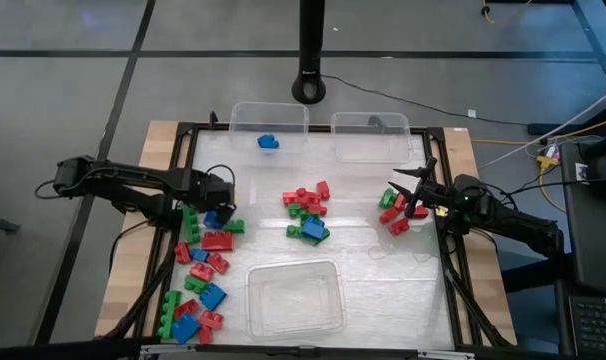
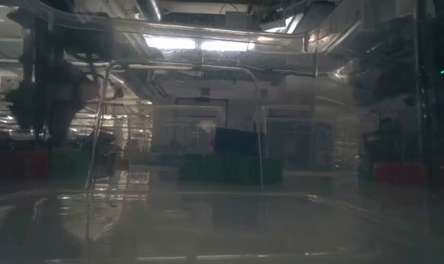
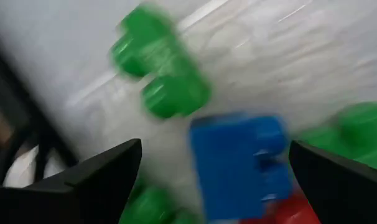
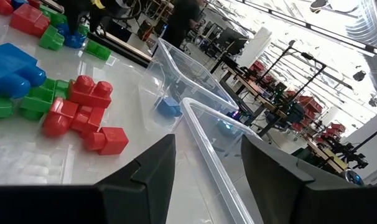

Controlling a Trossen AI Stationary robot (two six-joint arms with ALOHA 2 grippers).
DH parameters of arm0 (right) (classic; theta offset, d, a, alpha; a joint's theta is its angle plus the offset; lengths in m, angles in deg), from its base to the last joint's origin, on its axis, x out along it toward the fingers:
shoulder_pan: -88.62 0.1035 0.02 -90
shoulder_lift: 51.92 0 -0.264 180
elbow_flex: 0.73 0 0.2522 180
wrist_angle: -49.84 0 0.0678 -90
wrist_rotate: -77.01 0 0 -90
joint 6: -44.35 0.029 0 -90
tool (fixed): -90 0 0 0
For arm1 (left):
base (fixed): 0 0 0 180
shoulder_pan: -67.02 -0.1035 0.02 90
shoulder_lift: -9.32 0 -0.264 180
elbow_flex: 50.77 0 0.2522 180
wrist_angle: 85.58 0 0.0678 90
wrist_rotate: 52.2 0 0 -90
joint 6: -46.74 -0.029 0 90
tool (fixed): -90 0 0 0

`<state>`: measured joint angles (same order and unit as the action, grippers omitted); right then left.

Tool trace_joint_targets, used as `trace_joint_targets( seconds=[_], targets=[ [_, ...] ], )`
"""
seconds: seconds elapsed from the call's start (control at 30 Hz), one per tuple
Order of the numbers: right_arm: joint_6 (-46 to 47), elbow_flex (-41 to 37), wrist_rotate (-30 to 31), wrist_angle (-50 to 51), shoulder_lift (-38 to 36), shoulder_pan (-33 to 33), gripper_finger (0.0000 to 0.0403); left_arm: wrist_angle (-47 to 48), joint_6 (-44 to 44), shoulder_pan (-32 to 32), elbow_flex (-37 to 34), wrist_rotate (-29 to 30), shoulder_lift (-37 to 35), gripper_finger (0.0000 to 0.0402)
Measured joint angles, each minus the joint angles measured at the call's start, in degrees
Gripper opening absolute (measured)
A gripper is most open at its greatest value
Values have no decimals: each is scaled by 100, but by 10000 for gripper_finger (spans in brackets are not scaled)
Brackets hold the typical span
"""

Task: Sort blocks
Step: Put the blue game piece into the top left transparent bin

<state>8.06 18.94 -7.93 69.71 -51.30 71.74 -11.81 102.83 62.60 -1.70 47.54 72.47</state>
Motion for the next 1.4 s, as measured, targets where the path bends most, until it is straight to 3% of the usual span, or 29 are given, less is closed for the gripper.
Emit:
trace_joint_targets(
  seconds=[0.53, 1.03, 1.2, 1.4],
  targets=[
    [0, 2, 4, 2, -2, 0, 186, -126, 1044, 571, -9, 12, 9, 399],
    [28, 2, 11, 2, -2, 0, 186, -1120, 1459, 589, -751, -208, 80, 397],
    [30, 2, 55, -2, 0, 0, 186, -1154, 1487, 589, -800, -212, 259, 374],
    [17, 2, 57, -3, 0, 0, 186, -1325, 1294, 589, -793, -205, 363, 315]
  ],
)
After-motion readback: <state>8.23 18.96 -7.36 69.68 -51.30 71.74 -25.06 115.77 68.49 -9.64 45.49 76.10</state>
